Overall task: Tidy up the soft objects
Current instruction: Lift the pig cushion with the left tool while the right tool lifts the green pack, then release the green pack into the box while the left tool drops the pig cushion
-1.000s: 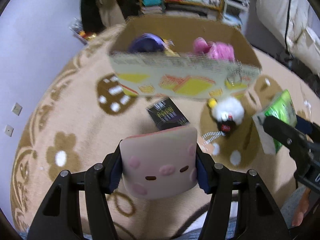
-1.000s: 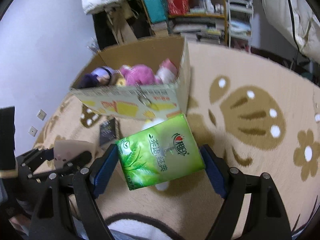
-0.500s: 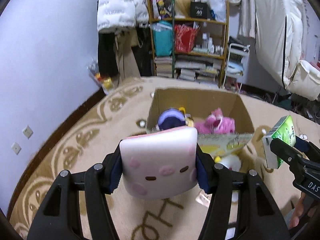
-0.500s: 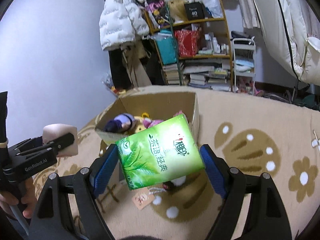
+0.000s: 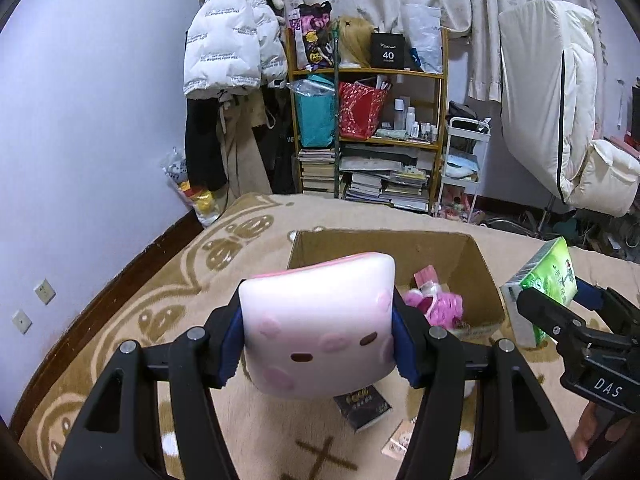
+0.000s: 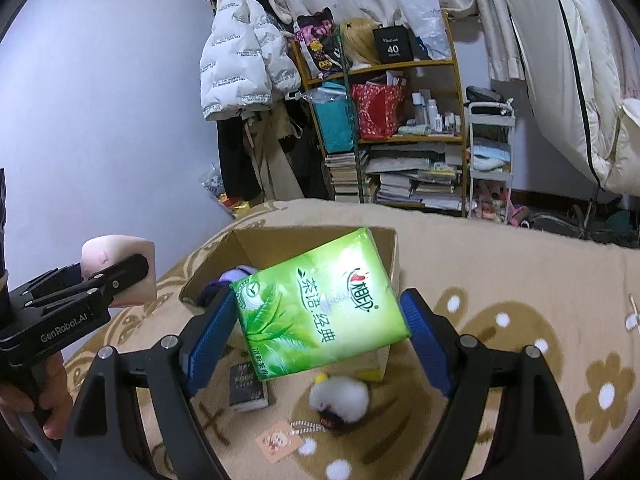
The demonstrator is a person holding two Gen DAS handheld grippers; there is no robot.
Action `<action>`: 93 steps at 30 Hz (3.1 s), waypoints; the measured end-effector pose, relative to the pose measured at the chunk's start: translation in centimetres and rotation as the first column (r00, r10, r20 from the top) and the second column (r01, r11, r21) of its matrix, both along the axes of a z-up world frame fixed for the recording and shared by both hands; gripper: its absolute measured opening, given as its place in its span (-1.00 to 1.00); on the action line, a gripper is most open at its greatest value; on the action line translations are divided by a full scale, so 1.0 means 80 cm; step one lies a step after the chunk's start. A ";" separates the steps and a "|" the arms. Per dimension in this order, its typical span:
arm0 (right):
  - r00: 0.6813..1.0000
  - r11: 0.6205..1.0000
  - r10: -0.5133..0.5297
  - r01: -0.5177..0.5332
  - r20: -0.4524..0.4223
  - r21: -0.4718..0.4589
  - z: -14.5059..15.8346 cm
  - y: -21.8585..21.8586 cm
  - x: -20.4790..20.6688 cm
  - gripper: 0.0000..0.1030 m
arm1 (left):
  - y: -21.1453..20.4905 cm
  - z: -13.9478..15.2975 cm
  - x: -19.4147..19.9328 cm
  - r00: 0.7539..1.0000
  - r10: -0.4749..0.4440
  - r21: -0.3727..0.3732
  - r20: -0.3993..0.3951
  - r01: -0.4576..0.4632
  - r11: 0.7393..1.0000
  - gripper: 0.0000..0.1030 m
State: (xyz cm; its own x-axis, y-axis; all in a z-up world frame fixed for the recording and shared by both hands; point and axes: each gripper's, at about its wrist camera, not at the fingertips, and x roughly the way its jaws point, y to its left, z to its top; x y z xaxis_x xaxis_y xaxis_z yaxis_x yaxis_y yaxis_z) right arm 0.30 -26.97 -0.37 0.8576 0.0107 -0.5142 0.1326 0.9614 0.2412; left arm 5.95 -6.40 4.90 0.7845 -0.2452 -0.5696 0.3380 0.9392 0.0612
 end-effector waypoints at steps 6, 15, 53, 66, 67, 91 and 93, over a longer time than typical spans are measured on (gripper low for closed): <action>1.000 1.000 0.015 -0.015 -0.001 -0.017 -0.003 -0.007 0.024 0.69 | -0.015 -0.003 0.023 1.000 -0.009 0.006 0.003 0.009 1.000 0.18; 0.999 0.999 0.041 -0.042 -0.023 -0.031 -0.017 -0.013 0.057 0.69 | -0.032 -0.016 0.051 0.999 -0.033 0.018 -0.010 0.033 0.999 0.20; 0.998 0.997 0.060 -0.059 0.011 -0.039 -0.043 -0.026 0.081 0.71 | -0.050 -0.062 0.096 0.988 -0.070 -0.028 -0.136 0.067 0.997 0.40; 0.997 0.997 0.073 -0.072 -0.024 0.009 -0.057 -0.033 0.093 0.72 | -0.047 -0.074 0.098 0.986 -0.062 -0.023 -0.153 0.059 0.998 0.71; 0.997 0.997 0.072 -0.072 -0.022 0.006 -0.057 -0.032 0.093 0.72 | -0.047 -0.076 0.098 0.986 -0.070 -0.023 -0.154 0.067 0.997 0.71; 0.999 0.999 0.033 -0.032 -0.028 0.035 -0.046 -0.041 0.066 0.95 | -0.055 -0.061 0.086 0.983 -0.094 -0.035 -0.158 0.089 0.995 0.72; 0.999 0.998 0.036 -0.034 -0.037 0.048 -0.046 -0.041 0.062 0.95 | -0.052 -0.058 0.082 0.984 -0.083 -0.010 -0.155 0.082 0.997 0.72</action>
